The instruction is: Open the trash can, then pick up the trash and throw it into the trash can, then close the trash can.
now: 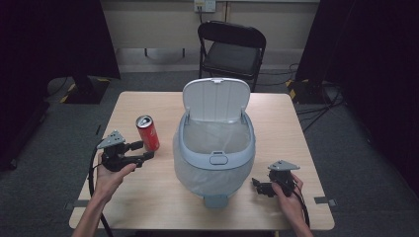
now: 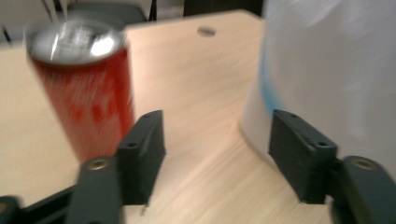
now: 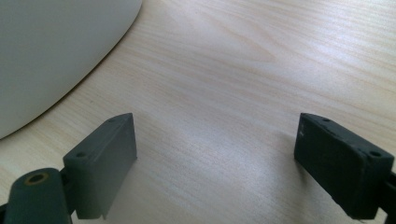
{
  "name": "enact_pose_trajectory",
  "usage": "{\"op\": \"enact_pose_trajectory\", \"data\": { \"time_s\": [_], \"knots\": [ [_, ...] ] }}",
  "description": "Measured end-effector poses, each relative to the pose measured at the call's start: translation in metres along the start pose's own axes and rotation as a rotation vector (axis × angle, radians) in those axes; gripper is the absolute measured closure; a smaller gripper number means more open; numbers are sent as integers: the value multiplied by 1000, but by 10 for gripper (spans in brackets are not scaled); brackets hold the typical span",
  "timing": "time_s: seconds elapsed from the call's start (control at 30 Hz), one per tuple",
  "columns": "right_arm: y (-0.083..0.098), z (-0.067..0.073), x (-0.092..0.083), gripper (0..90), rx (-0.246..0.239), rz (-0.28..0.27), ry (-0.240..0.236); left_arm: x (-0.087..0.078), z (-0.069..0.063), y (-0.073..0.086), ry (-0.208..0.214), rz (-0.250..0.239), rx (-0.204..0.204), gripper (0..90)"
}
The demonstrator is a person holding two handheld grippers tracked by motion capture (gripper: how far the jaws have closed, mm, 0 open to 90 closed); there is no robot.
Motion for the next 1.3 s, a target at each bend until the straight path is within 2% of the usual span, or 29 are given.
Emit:
{"op": "enact_pose_trajectory", "data": {
  "time_s": [0.07, 0.17, 0.2, 0.23, 0.33, 0.37, 0.43, 0.47, 0.6, 0.63, 0.73, 0.83, 0.87, 0.93, 1.03, 1.1, 1.13, 1.17, 1.2, 1.3],
  "knots": [
    [0, 0, 0, 116, 0, 0, 0, 5, 8, 5, -35, 15, -21, 237],
    [0, 0, 0, 116, 0, 0, 0, 10, 21, 11, -74, 23, -56, 207],
    [0, 0, 0, 116, 0, 0, 0, 10, 21, 11, -74, 23, -56, 202],
    [0, 0, 0, 116, 0, 0, 0, 14, 28, 15, -104, 26, -58, 201],
    [0, 0, 0, 116, 1, 0, 0, 22, 37, 17, -118, 21, -89, 202],
    [0, 0, 0, 116, 1, 0, -1, 24, 40, 17, -136, 27, -70, 202],
    [0, 0, 0, 116, 0, 0, -1, 28, 41, 16, -149, 30, -76, 204],
    [0, 0, 0, 116, 1, 0, -1, 32, 43, 14, -166, 48, -67, 204],
    [0, 0, 0, 116, 1, 1, 1, 43, 48, 7, -195, 48, -20, 198],
    [0, 0, 0, 116, 1, 0, 0, 49, 55, 4, -196, 61, -44, 194],
    [0, 0, 0, 116, 1, 0, -1, 54, 60, 3, -203, 60, -62, 182],
    [0, 0, 0, 116, 0, 1, 1, 62, 59, 1, -199, 52, -41, 189],
    [0, 0, 0, 116, 0, 1, 1, 65, 57, -1, -206, 60, -18, 189],
    [0, 0, 0, 116, 0, 1, 0, 68, 56, -3, -222, 39, -3, 197],
    [0, 0, 0, 116, 1, 1, -2, 73, 54, -5, -213, 15, -19, 253],
    [0, 0, 0, 116, 2, 1, -3, 76, 54, -5, -239, 30, 15, 255],
    [0, 0, 0, 116, 2, 1, -3, 77, 54, -5, -248, 30, 9, 260],
    [0, 0, 0, 116, 2, 1, -3, 80, 57, -5, -242, 52, -4, 252],
    [0, 0, 0, 116, 2, 1, -3, 80, 57, -5, -242, 52, -4, 247],
    [0, 0, 0, 116, 2, 1, -3, 83, 59, -8, -249, 45, -3, 310]
  ]
}}
Point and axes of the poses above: each handheld gripper's, and its own axes: x roughly forward along the jaws, y roughly out of its underside, z roughly to its left, the point moved 2 cm from there along x, roughly forward along the jaws, and after that the axes turned 3 degrees about z, right-handed, at the moved point
